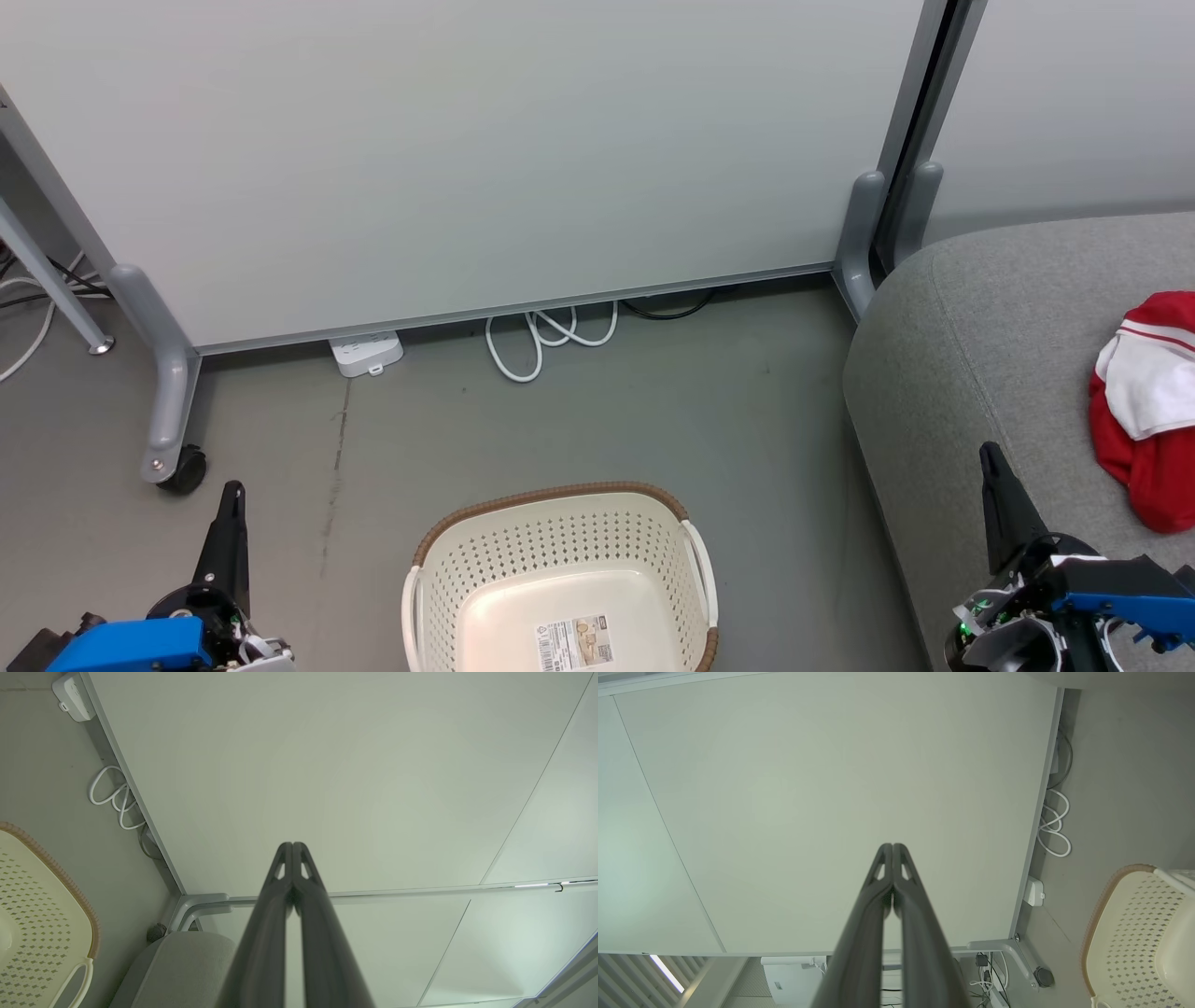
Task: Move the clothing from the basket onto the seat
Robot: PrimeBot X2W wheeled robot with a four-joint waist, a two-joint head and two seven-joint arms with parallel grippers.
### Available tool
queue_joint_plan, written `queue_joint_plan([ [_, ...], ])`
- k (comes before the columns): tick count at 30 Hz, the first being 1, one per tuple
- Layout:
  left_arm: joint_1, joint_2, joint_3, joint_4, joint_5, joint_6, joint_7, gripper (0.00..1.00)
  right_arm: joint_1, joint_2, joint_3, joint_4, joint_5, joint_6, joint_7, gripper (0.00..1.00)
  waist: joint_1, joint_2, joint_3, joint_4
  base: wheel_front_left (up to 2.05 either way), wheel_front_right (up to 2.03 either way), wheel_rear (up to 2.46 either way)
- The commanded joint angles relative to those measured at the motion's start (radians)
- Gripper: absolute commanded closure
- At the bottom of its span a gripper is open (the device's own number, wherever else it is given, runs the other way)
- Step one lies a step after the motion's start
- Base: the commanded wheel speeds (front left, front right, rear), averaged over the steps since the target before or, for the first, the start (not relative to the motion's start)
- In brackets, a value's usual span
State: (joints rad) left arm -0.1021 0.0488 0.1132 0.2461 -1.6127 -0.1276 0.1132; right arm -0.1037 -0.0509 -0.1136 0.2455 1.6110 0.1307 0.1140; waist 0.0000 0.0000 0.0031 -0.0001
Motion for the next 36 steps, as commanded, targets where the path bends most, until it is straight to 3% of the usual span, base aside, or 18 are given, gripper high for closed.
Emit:
queue_joint_plan([
  [1, -0.012, 0.005, 0.003, -0.004, -0.002, -0.006, 0.004, 1.00, -0.011, 0.002, -0.002, 0.001, 0.003, 0.000, 0.001, 1.00, 0.0000, 0.0000, 0.000, 0.000, 0.00, 0.00, 0.00],
  [36, -0.012, 0.004, 0.004, -0.004, 0.000, -0.006, 0.005, 1.00, -0.011, 0.002, -0.002, 0.001, 0.003, 0.000, 0.000, 1.00, 0.0000, 0.0000, 0.000, 0.000, 0.00, 0.00, 0.00],
])
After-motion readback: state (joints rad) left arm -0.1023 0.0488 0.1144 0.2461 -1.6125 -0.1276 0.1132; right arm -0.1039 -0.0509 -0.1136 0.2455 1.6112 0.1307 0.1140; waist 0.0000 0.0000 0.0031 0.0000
